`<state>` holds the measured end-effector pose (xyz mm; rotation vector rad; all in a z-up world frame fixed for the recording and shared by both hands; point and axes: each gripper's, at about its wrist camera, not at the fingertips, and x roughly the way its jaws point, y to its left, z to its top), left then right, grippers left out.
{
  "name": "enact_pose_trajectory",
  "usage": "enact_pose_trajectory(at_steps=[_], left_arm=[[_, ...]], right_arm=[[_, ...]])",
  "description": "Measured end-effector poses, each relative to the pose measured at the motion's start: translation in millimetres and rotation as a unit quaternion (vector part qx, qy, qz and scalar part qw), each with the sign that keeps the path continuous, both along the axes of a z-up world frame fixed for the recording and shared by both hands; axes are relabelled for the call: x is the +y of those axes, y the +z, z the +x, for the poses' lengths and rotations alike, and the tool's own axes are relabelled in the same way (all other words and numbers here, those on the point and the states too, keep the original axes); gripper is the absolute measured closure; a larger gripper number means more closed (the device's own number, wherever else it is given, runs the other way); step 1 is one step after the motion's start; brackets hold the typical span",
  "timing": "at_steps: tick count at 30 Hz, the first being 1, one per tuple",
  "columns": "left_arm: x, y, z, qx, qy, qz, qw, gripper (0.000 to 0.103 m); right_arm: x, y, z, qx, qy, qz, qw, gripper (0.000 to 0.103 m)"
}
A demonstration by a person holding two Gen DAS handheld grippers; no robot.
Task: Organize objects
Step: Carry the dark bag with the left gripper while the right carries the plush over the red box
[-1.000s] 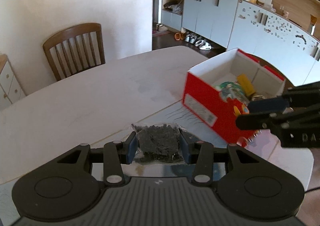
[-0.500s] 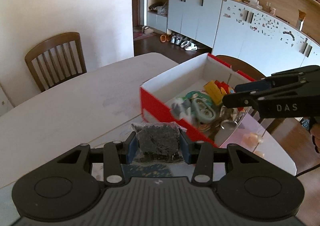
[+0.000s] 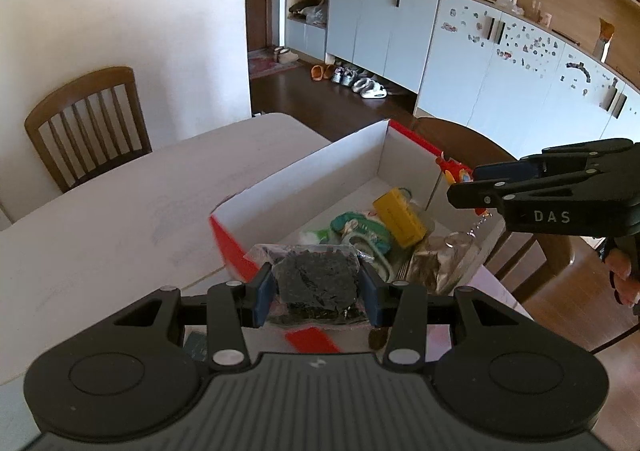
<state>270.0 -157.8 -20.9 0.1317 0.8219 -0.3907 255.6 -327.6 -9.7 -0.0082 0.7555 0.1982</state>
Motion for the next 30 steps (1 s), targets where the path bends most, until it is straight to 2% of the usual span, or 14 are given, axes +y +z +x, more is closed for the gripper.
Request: enact_pose_trajectory(at_steps=[7,14,19,30], left_arm=[[-33.9,-17.5,28.5,0.009,0.000,0.019,0.9998,0.059],[-58.0,-39.4,58.7,0.025,0.006,0.031,0.9992,0.059],[-69.1,-56.6,73.8,0.042,0.009,0.039,0.9983,0.059],[-80.0,-91.6,93.1,0.082,0.001,0.039,0.9958,0.059]], right_arm=[[-14.8,-20.2,18.8,0.007,0.003,-0.012,1.000,0.069],[-16.6,-41.8,30.5,0.022,0.032,-0.026,0.999,0.069],[-8.8,-60.9,29.7,0.039,0.066,-0.061,0.995,0.069],[5.3,-78.8,33.9,0.056,0.106,-0.092,0.988,0.069]])
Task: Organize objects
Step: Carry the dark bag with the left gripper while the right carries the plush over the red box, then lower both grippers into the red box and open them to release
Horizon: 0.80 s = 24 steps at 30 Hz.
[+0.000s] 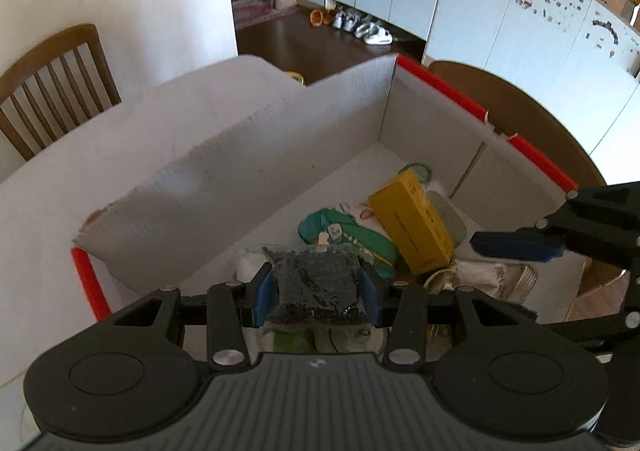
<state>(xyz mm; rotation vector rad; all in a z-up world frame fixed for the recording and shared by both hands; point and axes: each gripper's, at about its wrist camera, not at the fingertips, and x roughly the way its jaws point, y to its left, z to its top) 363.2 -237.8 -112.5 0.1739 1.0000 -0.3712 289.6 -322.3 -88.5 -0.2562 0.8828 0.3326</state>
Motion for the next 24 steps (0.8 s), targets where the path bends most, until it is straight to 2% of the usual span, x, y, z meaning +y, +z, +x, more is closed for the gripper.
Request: enact_pose_trajectory(at_steps=[10,14,18,24], left_arm=[[-0.5,-8.2,1.8,0.014,-0.006,-0.001,0.9999,0.059],[-0.2,-4.7,-3.9,0.004,-0.005,-0.004,1.0000,0.043],[0.8,-0.5,-11.8,-0.007,-0.006,0.000,1.0000,0.042],[9.8,13.0,-27.3,-0.025,0.001,-0.013,0.9996,0.042]], right_arm=[[-15.2,4.6,-5.5,0.009,-0.008,0.030,0.999,0.066],[-17.7,9.2,-7.0,0.008,-0.013,0.041,0.999,0.062],[-18.9,12.3,-11.2,0.003,-0.017,0.044,0.999,0.059],[-22.8,20.1,-17.1,0.000,-0.024,0.057,0.998,0.057]])
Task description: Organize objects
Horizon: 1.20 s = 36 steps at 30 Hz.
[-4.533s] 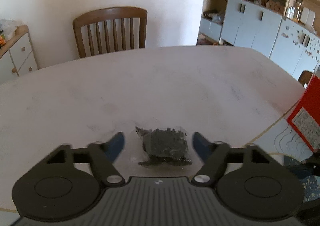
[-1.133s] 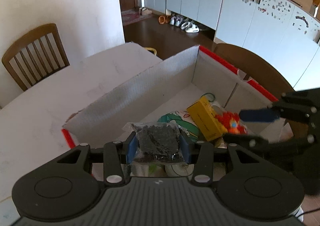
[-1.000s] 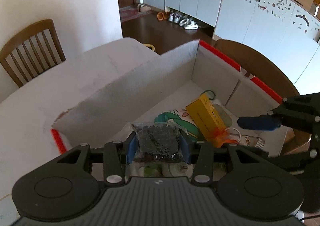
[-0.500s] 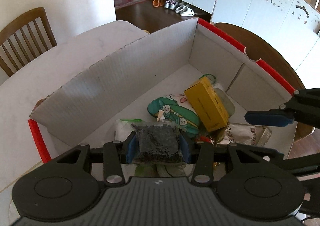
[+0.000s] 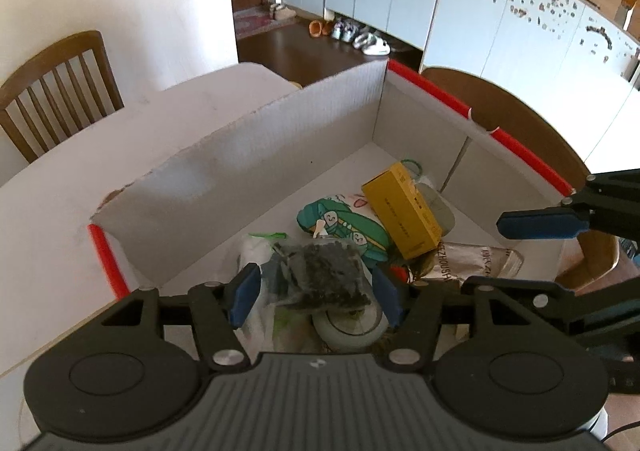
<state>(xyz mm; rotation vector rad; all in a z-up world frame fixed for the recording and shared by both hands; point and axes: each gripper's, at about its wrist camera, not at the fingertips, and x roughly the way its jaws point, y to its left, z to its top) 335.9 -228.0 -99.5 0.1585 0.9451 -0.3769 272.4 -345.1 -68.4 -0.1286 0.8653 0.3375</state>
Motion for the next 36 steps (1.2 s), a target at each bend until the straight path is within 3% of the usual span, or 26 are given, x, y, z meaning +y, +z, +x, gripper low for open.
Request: enact_pose_trajectory(at_steps=[13,15,22,24,36], left_arm=[[34.7,39.5,-52.1,-0.053,0.019,-0.035,0.9978,0.038],[40.7,46.2,-61.2,-0.060,0.021,-0.040,0.9971,0.038],[60.3,65.2,-88.2,-0.086,0.018,-0.060,0.9943,0.032],[65.2,67.6,-94.5,-0.091,0.016,-0.063,0.9938,0.030],[96.3,76.6,-122.0,-0.098,0.020,-0.086,0.9913,0.017]], right_arm=[[0.5,27.0,-23.5,-0.025,-0.035,0.027,0.999,0.051],[2.2,31.8,-28.0,-0.031,-0.044,0.034,0.998,0.043],[9.7,41.0,-46.3,-0.040,-0.065,0.056,0.996,0.037],[12.7,42.8,-51.6,-0.043,-0.071,0.059,0.995,0.030],[32.2,53.1,-80.9,-0.064,-0.093,0.092,0.989,0.019]])
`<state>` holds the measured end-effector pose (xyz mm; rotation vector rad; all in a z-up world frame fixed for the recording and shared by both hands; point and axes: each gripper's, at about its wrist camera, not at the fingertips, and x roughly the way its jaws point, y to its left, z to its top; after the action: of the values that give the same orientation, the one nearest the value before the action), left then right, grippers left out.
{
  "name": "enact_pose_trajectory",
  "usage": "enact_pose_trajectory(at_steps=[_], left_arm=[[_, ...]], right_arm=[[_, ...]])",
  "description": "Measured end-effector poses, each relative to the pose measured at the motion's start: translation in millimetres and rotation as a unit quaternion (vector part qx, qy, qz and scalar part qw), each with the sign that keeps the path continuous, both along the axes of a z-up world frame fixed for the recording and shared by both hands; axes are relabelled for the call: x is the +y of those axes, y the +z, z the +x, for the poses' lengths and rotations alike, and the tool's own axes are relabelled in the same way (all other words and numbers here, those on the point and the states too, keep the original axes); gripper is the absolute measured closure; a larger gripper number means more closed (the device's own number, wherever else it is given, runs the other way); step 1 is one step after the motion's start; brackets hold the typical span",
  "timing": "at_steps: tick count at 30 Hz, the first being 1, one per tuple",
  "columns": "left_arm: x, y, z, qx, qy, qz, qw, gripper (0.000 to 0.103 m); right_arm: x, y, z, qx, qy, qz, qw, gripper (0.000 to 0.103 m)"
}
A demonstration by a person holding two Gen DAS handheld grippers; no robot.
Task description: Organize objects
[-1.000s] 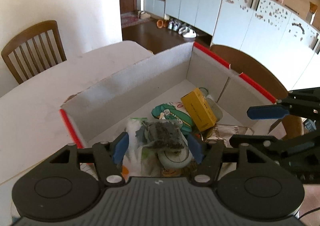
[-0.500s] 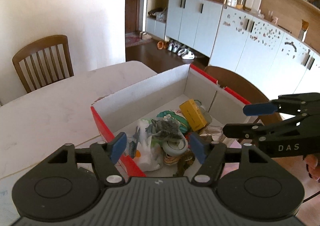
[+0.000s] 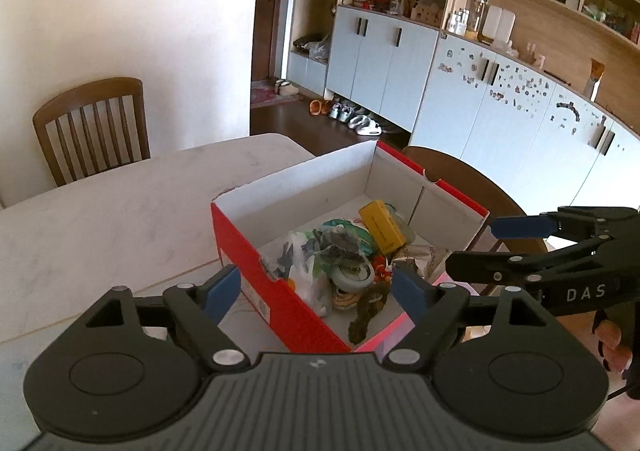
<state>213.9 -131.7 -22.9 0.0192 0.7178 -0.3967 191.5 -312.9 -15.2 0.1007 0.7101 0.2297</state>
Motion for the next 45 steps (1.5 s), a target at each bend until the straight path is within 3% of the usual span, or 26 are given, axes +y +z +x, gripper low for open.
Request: enact_pose_trajectory(at_steps=[7,9,29,45], left_arm=[[16.6,3.6,-12.8,-0.005,0.005,-0.006,1.0000,0.010],[20.4,4.9,-16.8,-0.006,0.005,-0.011,0.9999,0.000],[39.4,6.0,-56.3,-0.018,-0.021,-0.033,0.9991,0.000],[40.5,-1.0,-59.3,-0.021,-0.022,-0.035,0.9989,0.000]], right_arm=[[7.3,4.0,-18.0,-0.013,-0.015,0.022,1.000,0.012],[11.0,6.3,-23.7,-0.019,-0.016,0.026,0.999,0.010],[45.7,16.0,-76.3,-0.051,-0.043,0.028,0.997,0.003],[45.6,14.0,-83.8,-0.047,-0.067,0.030,0.996,0.003]])
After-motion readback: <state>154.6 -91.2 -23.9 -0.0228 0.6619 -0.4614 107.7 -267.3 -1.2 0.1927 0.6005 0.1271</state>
